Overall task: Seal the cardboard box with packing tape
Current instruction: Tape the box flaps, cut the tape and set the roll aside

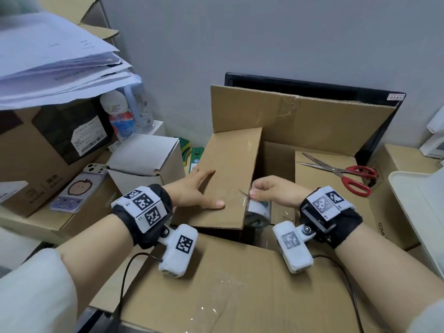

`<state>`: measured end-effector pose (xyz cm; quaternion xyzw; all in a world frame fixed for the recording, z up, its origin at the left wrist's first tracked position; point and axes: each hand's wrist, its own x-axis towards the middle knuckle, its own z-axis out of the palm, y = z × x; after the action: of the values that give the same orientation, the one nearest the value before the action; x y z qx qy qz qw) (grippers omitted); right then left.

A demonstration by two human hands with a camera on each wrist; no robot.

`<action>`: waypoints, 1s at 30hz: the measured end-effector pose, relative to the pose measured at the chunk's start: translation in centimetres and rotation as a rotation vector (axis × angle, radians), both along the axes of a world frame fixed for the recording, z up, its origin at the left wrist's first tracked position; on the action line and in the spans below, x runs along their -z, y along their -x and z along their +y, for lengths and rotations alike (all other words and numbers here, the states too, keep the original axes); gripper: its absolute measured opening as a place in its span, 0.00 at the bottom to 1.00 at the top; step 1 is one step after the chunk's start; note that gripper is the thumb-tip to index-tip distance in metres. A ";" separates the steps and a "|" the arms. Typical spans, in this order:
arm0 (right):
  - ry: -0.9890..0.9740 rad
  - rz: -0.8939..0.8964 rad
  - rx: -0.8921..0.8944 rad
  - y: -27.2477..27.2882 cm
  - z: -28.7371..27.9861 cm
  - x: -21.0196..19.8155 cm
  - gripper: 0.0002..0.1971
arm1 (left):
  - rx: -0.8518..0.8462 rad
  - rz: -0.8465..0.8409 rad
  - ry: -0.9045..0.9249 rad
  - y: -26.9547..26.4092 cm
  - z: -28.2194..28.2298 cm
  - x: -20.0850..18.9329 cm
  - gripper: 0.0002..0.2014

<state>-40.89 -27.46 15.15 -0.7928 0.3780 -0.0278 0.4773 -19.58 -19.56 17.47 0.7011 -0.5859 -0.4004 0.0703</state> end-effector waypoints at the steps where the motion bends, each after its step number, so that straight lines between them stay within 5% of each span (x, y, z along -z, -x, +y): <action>1: 0.006 -0.018 0.002 -0.2 0.0 -0.4 0.13 | -0.008 0.040 -0.014 0.0 0.1 -0.3 0.46; 6: -0.004 -0.077 0.015 -1.2 -0.2 -2.0 0.12 | -0.047 0.202 -0.156 0.3 0.3 -2.5 0.43; 11: -0.059 -0.203 0.068 -3.3 0.3 -4.0 0.13 | -0.026 0.407 -0.237 0.0 0.7 -4.9 0.66; 13: -0.039 -0.228 0.083 -4.4 0.5 -4.9 0.13 | -0.007 0.419 -0.225 0.2 0.8 -5.8 0.57; 17: -0.053 -0.259 0.112 -6.6 0.5 -6.1 0.14 | -0.029 0.441 -0.172 0.0 0.8 -6.7 0.21; 25: -0.007 -0.312 0.051 -9.1 1.1 -6.8 0.18 | -0.149 0.444 -0.148 -3.0 0.9 -7.1 0.26; 30: -0.237 -0.465 -0.147 -8.1 0.5 -4.6 0.32 | -0.255 0.483 -0.107 -4.8 1.2 -6.9 0.17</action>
<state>-32.81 -27.00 19.75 -0.7289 0.2003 -0.1300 0.6417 -14.78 -18.33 24.38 0.6561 -0.4371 -0.5742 0.2208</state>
